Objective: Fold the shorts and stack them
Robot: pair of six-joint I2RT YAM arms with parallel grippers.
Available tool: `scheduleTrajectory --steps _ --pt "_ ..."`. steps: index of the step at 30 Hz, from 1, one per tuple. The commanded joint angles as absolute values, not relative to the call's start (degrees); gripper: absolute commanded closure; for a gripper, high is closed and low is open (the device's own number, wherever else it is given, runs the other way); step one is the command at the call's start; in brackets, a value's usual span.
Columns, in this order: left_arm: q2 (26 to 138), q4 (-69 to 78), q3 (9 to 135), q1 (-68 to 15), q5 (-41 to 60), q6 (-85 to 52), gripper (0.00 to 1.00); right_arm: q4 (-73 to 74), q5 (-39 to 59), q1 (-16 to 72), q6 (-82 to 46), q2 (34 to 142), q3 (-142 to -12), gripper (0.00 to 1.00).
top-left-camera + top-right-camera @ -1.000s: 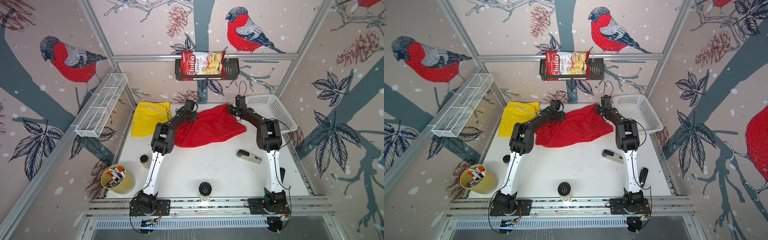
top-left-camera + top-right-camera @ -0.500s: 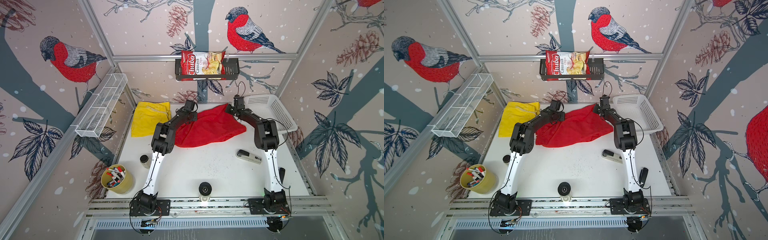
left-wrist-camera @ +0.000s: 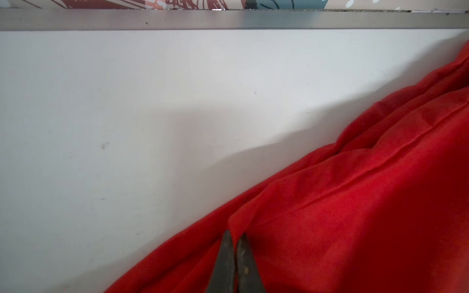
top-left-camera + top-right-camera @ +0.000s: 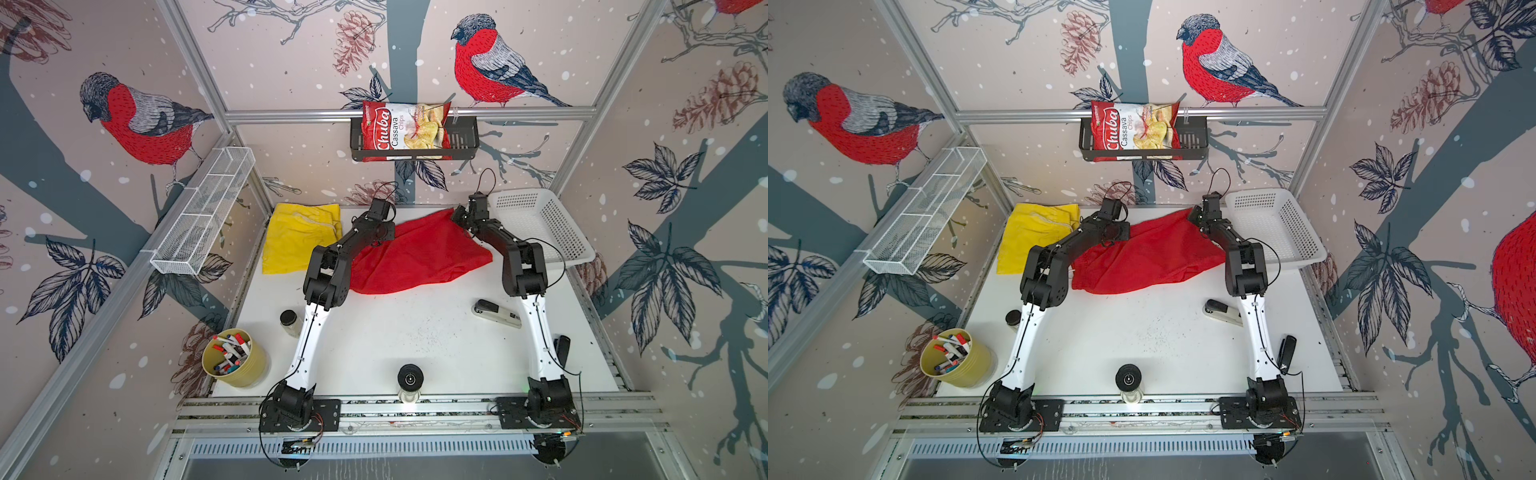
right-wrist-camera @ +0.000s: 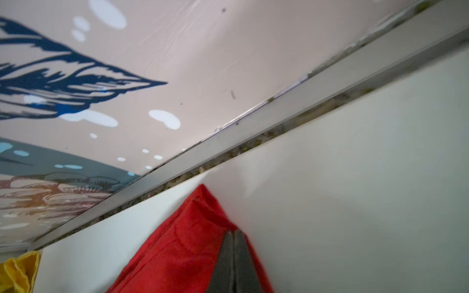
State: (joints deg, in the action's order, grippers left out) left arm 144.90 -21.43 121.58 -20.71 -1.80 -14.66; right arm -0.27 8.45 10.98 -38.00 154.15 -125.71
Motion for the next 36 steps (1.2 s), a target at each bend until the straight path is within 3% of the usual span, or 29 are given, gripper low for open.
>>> scheduleTrajectory --steps 1,3,8,13,17,19,26,36 --pt "146.2 -23.5 123.1 -20.3 -5.5 -14.9 1.0 -5.1 5.2 10.6 -40.0 154.3 -125.3 0.96" --pt "147.3 -24.9 125.0 -19.9 -5.9 -15.5 0.92 -4.2 6.6 10.5 -39.1 153.3 -123.7 0.95" --pt "146.8 -30.4 131.1 -19.5 -10.0 -15.4 0.41 -6.0 7.6 11.6 -33.8 148.3 -122.0 0.93" --pt "136.8 -32.2 128.4 -19.7 -12.7 -17.9 0.23 -6.7 0.8 14.5 -27.1 133.9 -109.5 0.93" --pt "125.2 -30.5 115.2 -20.5 -11.6 -22.2 0.22 -0.4 -1.5 17.9 -26.8 119.2 -89.5 0.91" --pt "118.8 -25.2 103.5 -22.2 -10.6 -23.3 0.28 0.7 -1.2 19.2 -27.9 114.5 -82.1 0.9" --pt "104.9 -17.1 75.4 -27.1 -9.7 -29.9 0.31 6.3 1.4 19.5 -32.9 106.2 -61.3 0.9" --pt "102.7 -15.0 62.2 -27.0 -11.5 -33.2 0.32 10.8 2.8 13.5 -34.6 103.7 -49.7 0.9"
